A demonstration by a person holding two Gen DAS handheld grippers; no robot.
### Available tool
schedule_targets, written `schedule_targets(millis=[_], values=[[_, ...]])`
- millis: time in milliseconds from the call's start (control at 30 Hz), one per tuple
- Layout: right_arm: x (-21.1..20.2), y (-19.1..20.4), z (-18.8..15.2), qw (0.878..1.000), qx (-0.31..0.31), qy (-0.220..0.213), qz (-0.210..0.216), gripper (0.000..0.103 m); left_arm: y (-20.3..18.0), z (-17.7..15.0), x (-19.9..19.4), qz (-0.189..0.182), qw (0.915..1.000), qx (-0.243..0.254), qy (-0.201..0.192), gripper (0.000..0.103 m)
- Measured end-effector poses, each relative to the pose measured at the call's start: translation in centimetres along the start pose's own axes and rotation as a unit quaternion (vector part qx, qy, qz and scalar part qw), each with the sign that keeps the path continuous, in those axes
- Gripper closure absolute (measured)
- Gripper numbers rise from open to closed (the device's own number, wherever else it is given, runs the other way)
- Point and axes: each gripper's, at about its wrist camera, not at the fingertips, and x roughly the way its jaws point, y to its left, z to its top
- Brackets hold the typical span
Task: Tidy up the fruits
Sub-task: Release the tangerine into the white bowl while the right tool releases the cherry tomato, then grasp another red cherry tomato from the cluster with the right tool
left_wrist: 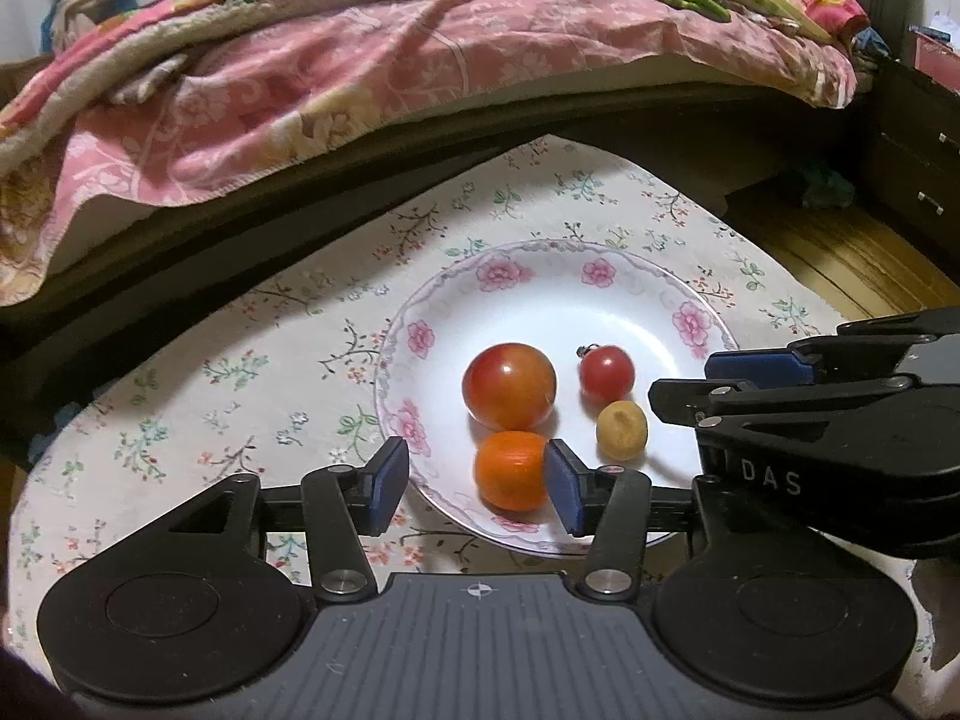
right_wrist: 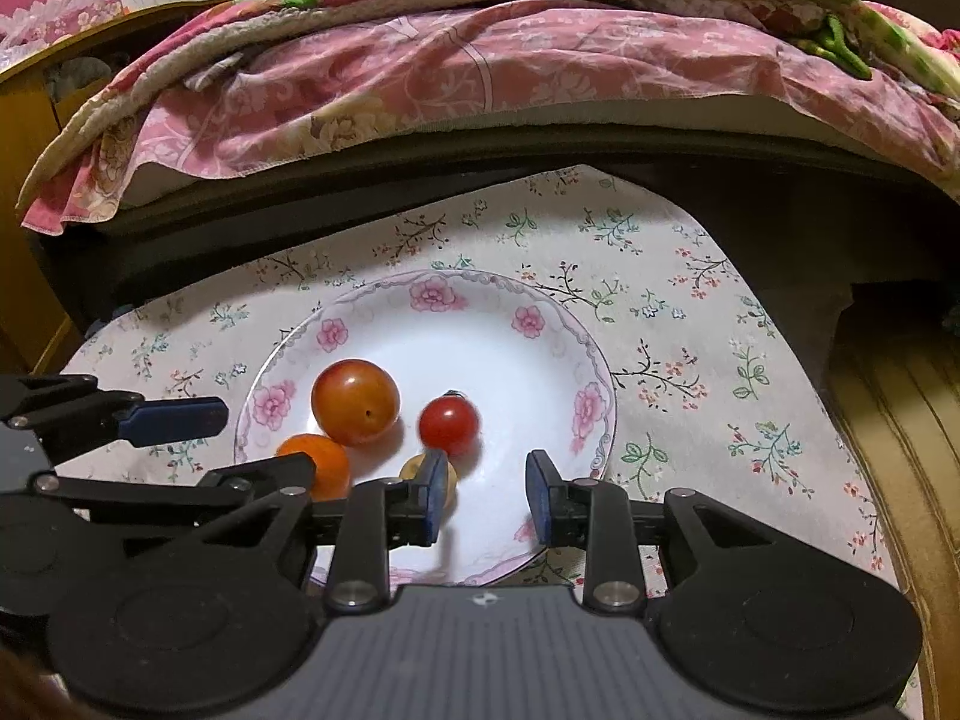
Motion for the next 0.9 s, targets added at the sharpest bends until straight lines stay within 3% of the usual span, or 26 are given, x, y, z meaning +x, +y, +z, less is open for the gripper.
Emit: schedule_targets(millis=[567, 900], values=[[-2.7, 2.5, -0.7, 0.999, -0.020, -0.014, 0.034, 0.071, 1.1, -1.4, -3.8, 0.029, 0.9994, -0.006, -0.019, 0.042], [-4.3, 4.7, -2.6, 0.996, -0.044, 0.007, 0.076, 0.070, 2.3, -4.1, -6.6, 0.028, 0.9995, -0.010, -0.012, 0.036]])
